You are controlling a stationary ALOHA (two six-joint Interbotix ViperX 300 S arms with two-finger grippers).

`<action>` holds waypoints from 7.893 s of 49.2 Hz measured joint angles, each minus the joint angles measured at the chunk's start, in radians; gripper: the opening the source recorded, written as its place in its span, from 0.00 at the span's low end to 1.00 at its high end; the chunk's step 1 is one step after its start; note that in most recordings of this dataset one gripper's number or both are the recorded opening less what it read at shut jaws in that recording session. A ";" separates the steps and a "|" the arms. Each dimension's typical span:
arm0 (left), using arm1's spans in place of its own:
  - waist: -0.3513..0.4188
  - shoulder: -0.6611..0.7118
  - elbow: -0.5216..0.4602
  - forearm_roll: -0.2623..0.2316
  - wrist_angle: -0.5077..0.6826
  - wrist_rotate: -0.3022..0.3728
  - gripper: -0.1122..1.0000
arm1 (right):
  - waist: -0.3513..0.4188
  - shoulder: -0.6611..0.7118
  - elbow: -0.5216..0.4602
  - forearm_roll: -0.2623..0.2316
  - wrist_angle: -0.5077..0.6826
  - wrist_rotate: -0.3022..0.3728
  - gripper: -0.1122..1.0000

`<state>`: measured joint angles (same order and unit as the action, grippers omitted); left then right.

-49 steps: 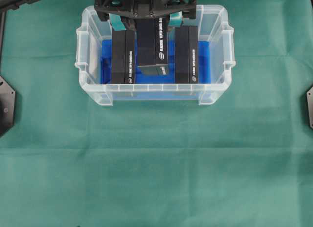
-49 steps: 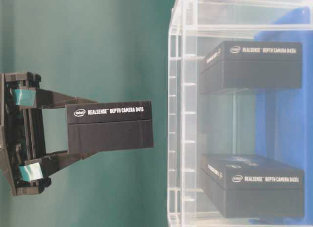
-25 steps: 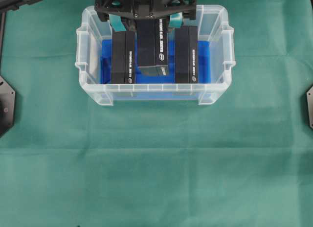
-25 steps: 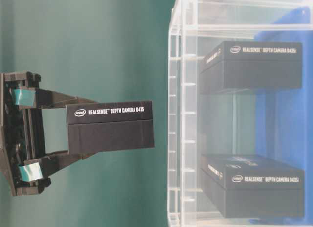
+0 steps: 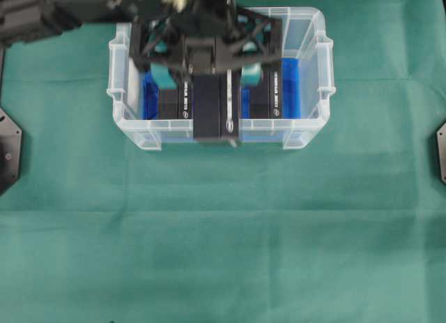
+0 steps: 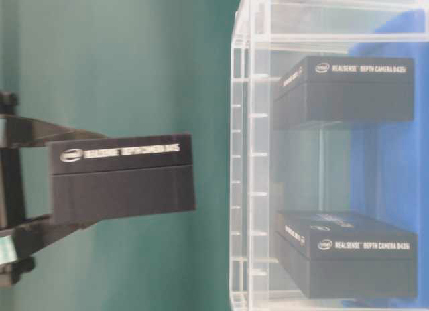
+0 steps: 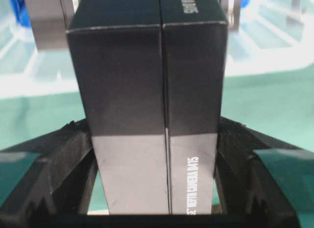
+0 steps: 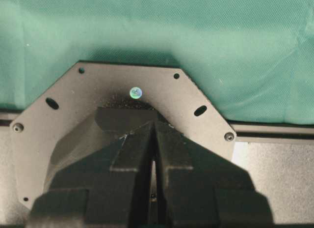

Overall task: Take the box out of the case with the left arm.
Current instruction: 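Carry the box toward the front and lower it onto the cloth, then open the left gripper and withdraw it to the left, then move the left gripper over the left black box in the case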

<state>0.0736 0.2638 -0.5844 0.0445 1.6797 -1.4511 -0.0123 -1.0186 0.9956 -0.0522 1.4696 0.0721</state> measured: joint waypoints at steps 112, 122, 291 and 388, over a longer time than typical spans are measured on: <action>-0.307 -0.023 0.709 0.003 -0.673 -0.327 0.64 | 0.000 0.000 -0.002 0.002 0.000 -0.002 0.11; -0.298 -0.021 0.709 -0.002 -0.703 -0.288 0.64 | 0.000 0.000 -0.002 0.002 0.000 -0.002 0.11; -0.449 -0.681 0.991 0.002 -0.325 -0.400 0.94 | 0.000 0.000 -0.002 0.000 0.000 -0.002 0.11; 0.218 -0.457 0.772 -0.003 -0.307 0.273 0.90 | 0.000 0.000 -0.002 0.002 0.000 -0.002 0.11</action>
<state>0.2915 -0.1933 0.1871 0.0414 1.3729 -1.1781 -0.0123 -1.0186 0.9940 -0.0506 1.4696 0.0706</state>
